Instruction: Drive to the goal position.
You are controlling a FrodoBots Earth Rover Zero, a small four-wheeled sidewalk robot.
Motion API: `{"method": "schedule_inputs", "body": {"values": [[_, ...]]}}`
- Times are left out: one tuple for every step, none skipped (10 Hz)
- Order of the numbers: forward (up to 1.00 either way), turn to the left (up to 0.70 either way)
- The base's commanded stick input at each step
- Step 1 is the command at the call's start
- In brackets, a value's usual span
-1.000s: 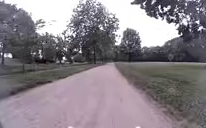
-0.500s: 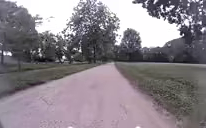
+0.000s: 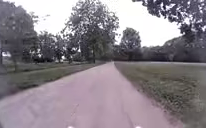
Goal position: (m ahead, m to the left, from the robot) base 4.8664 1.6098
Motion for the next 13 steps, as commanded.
{"method": "schedule_inputs", "body": {"values": [[0.70, 0.00], [0.70, 0.00], [0.70, 0.00], [0.70, 0.00], [0.70, 0.00], [0.70, 0.00], [0.70, 0.00], [0.70, 0.00], [0.70, 0.00], [0.70, 0.00], [0.70, 0.00], [0.70, 0.00], [0.70, 0.00]]}}
